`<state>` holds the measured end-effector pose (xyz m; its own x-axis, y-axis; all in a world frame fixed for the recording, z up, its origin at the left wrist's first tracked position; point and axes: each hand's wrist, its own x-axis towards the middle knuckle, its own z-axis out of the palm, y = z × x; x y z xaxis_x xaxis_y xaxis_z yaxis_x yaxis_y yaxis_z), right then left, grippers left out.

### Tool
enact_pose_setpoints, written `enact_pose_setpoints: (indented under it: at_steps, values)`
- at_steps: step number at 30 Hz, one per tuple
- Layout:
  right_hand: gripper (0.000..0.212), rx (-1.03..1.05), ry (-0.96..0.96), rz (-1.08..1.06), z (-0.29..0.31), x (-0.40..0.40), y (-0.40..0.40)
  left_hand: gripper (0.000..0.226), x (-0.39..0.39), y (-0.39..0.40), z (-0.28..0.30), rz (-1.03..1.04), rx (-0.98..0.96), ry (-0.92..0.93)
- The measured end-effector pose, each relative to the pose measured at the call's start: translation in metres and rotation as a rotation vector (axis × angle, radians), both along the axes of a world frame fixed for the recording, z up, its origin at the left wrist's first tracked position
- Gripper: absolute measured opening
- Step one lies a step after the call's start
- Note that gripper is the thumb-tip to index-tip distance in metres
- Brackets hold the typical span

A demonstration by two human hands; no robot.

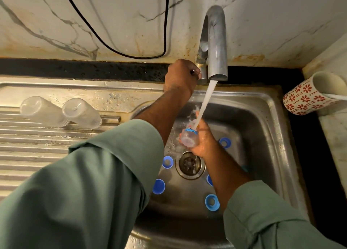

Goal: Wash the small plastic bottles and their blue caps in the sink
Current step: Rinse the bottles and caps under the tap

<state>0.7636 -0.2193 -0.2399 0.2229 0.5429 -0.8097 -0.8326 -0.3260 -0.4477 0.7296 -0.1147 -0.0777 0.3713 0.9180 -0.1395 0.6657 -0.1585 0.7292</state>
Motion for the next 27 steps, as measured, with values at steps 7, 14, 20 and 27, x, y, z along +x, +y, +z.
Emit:
enact_pose_setpoints:
  at_steps: [7,14,20,27]
  values:
    - [0.023,0.028,-0.003,0.034,0.003,0.003,-0.017,0.016,0.0,0.0,0.0,-0.007,-0.015,-0.023]
    - [0.064,-0.089,-0.107,0.168,0.01,-0.004,-0.01,0.015,-0.001,0.001,-0.001,-0.015,-0.012,-0.025]
    - [0.044,-0.044,0.096,0.131,0.008,0.001,-0.027,0.01,0.0,-0.001,-0.001,-0.016,-0.04,-0.036]
    - [0.065,-0.352,-1.05,0.848,0.009,-0.004,-0.019,0.01,0.0,-0.002,0.001,-0.025,-0.038,-0.021]
